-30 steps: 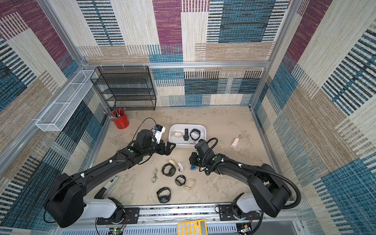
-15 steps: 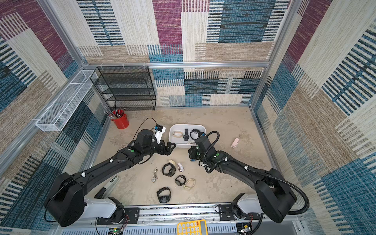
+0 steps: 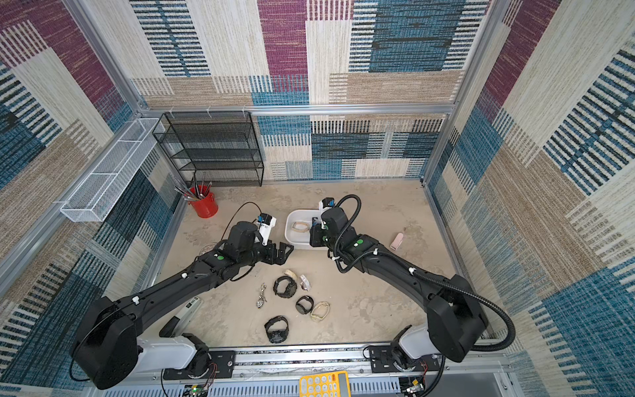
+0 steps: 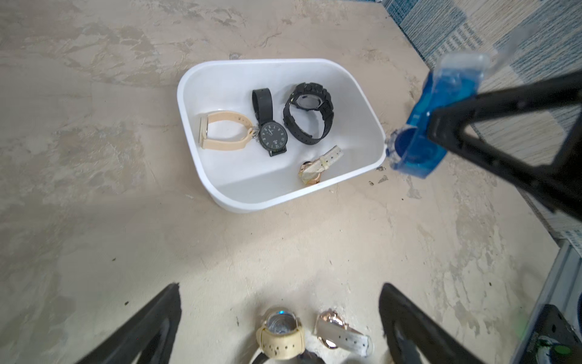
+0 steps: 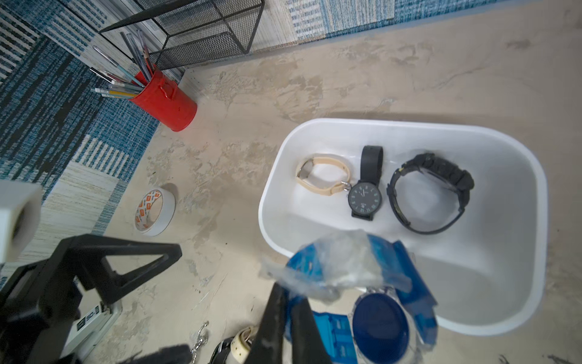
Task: Put the watch into the storage box
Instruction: Pick up the item at the center of the board.
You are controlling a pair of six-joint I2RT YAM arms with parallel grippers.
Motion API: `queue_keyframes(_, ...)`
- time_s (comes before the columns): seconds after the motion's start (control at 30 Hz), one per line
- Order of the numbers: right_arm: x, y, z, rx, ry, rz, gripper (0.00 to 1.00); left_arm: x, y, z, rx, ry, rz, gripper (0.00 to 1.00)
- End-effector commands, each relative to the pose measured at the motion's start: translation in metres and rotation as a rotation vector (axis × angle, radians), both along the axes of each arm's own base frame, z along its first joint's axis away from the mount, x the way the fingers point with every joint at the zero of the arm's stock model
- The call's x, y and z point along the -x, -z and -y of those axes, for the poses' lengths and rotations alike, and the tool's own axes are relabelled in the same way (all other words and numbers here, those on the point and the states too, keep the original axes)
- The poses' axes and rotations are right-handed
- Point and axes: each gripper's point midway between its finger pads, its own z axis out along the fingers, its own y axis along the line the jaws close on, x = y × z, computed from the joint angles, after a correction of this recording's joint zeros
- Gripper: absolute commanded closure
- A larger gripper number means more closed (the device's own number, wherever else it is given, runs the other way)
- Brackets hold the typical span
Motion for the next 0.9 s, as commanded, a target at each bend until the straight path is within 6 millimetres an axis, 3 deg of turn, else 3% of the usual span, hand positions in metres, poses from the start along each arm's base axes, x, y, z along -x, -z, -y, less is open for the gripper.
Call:
queue_keyframes(0.0, -0.018, -0.009, -0.005, 0.067, -0.009, 0.061, 0.93, 0.003, 0.0, -0.01, -0.018, -0.04, -0.01, 0.01)
queue_keyframes(0.47, -0.056, 0.023, -0.033, 0.161, -0.106, 0.051, 0.95, 0.014, 0.0, -0.026, -0.039, -0.075, 0.012, 0.01)
queue_keyframes(0.87, -0.088, 0.06, -0.035, 0.205, -0.117, 0.011, 0.95, 0.017, -0.001, -0.032, -0.051, -0.089, 0.011, 0.01)
